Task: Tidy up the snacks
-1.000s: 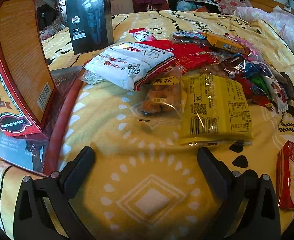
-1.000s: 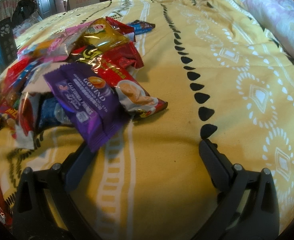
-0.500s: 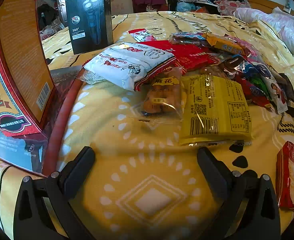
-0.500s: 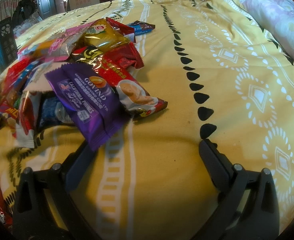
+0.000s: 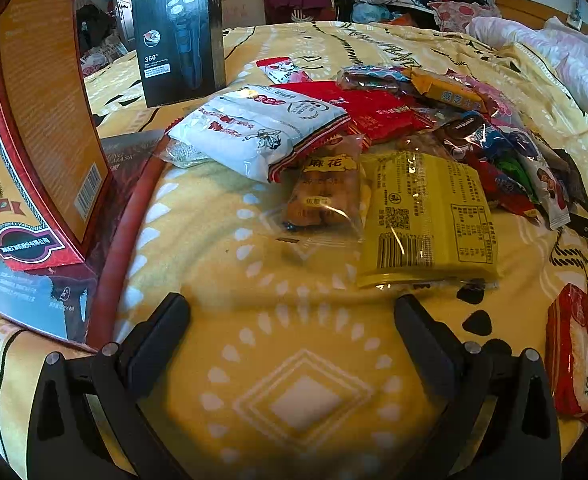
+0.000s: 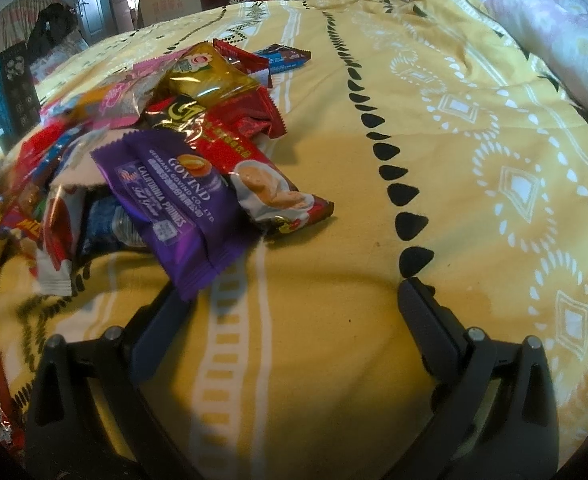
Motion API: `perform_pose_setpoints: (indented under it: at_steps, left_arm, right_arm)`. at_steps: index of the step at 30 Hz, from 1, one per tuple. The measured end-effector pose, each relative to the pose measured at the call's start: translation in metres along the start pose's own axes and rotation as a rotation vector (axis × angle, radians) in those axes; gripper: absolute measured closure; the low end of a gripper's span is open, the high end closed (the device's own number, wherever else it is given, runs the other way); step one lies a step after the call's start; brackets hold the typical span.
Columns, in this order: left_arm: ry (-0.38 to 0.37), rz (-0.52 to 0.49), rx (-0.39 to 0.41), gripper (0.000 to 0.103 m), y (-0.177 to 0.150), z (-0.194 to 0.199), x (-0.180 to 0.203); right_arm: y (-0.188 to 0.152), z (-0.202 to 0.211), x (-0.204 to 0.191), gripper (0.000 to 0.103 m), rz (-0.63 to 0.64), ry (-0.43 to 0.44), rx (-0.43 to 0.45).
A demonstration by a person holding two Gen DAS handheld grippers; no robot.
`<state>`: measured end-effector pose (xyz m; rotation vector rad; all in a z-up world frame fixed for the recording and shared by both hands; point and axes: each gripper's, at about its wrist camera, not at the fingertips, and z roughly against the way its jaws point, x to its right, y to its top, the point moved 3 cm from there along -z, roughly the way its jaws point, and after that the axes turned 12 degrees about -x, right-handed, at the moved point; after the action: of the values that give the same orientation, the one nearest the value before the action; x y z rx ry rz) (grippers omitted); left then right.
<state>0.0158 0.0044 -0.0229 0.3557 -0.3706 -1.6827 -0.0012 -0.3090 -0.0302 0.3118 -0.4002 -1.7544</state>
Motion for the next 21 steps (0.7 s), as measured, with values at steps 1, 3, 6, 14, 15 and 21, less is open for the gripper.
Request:
perform_pose_setpoints:
  at_steps: [1, 3, 6, 14, 15, 21]
  left_arm:
    - [-0.002, -0.006, -0.005, 0.001, 0.000, 0.002, 0.002]
    - [-0.022, -0.024, -0.011, 0.001, 0.000, 0.006, 0.005]
    - [-0.078, -0.049, -0.024, 0.001, 0.002, 0.017, 0.011]
    - [-0.266, -0.053, -0.016, 0.001, 0.035, 0.038, 0.038]
    - [-0.264, -0.056, -0.025, 0.001, 0.039, 0.034, 0.042]
    - [-0.214, -0.052, -0.055, 0.001, 0.058, 0.003, 0.056]
  right_arm:
    - [-0.001, 0.001, 0.000, 0.000, 0.003, 0.000, 0.002]
    - [0.000, 0.002, 0.000, 0.000, 0.005, 0.010, 0.004]
    - [-0.001, 0.005, 0.000, 0.000, 0.010, 0.024, 0.009]
    - [0.000, 0.007, 0.001, 0.000, 0.042, 0.052, -0.015]
    - [-0.001, 0.007, 0.001, 0.000, 0.047, 0.056, -0.017]
    - [-0.003, 0.006, 0.002, 0.000, 0.057, 0.066, -0.018]
